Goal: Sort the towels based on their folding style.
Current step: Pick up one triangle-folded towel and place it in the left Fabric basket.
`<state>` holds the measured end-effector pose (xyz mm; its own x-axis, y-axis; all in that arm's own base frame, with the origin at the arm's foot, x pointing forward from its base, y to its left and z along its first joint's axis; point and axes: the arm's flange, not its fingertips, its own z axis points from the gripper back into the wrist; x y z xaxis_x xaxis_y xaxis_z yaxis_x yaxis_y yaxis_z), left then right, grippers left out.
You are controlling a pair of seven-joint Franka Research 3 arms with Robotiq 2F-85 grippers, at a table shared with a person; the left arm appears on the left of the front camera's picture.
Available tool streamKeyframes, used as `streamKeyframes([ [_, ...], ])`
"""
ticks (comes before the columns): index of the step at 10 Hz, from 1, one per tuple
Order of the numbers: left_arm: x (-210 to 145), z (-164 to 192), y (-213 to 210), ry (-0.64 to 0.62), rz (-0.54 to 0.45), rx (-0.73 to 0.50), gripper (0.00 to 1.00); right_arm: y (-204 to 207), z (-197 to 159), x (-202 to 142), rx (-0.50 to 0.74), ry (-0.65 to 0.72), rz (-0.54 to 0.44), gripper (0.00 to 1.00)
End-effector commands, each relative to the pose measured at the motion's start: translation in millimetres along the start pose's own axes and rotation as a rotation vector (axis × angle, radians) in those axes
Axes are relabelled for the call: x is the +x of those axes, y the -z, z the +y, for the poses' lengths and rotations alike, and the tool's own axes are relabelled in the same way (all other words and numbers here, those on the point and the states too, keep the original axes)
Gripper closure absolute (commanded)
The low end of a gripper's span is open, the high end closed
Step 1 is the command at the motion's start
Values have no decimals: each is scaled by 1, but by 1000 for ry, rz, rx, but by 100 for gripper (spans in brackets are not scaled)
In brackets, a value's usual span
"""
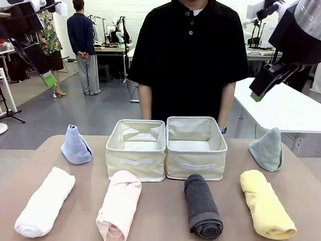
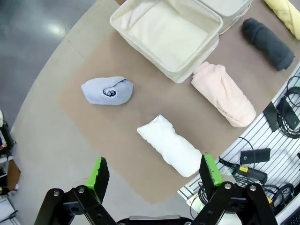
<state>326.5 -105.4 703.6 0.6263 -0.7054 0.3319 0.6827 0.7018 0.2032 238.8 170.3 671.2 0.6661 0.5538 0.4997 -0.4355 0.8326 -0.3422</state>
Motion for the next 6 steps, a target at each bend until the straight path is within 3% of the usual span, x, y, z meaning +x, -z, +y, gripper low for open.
streamKeyframes([
  [1,-2,-7,-1,15,20,-30,0,17,-1,-4,-5,0,5,0],
  [5,-1,-5,2,6,20,-15,0,14,1,-5,5,-1,22,0],
  [6,-14,25,8,150,-138,-399,0,24,-52,5,394,-9,136,0],
])
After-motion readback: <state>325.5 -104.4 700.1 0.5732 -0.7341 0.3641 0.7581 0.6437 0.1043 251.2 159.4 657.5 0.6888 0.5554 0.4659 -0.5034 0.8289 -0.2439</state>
